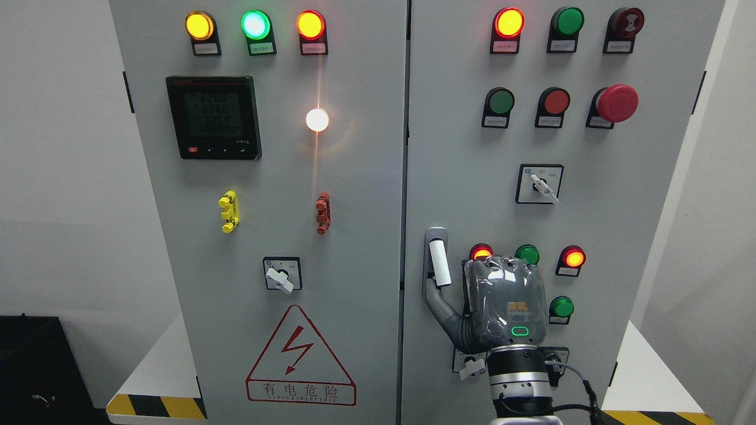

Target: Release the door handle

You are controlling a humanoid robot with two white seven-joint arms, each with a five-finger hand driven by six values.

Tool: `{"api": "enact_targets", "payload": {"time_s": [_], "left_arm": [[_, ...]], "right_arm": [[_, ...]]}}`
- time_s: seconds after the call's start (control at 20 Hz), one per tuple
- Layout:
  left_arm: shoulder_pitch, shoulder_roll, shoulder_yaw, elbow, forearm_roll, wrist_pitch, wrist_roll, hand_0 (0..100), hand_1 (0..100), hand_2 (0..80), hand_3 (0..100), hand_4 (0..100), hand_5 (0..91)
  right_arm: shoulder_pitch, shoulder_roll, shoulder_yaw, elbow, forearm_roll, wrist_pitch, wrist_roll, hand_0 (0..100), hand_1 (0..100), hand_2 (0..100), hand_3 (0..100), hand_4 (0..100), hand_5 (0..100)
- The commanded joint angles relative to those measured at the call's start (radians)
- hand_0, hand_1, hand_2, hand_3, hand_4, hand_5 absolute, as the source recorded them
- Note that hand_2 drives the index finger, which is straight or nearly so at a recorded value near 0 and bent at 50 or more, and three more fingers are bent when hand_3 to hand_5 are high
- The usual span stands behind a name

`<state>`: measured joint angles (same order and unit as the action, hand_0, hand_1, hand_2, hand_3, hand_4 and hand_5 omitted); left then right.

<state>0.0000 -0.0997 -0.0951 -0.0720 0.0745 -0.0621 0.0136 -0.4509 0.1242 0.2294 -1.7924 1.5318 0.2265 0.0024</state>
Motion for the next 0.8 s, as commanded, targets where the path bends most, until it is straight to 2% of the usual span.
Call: {"api": "enact_targets", "payload": {"time_s": [0.0, 0.75], "left_arm": [[0.017, 0.000, 0.000, 0.000, -0.001, -0.001, 0.000, 12, 56, 0.0, 0, 0, 0.0], [0.017, 0.000, 0.000, 0.000, -0.001, -0.001, 0.000, 12, 56, 0.0, 0, 0, 0.0]], "right_arm": [[0.000, 0.000, -0.001, -0.004, 0.001, 0.001, -0.001, 43, 31, 96, 100, 100, 99], [-0.002, -0.001, -0.001, -0.007, 0.001, 0.010, -0.002, 48, 32, 95, 100, 100, 98]]}}
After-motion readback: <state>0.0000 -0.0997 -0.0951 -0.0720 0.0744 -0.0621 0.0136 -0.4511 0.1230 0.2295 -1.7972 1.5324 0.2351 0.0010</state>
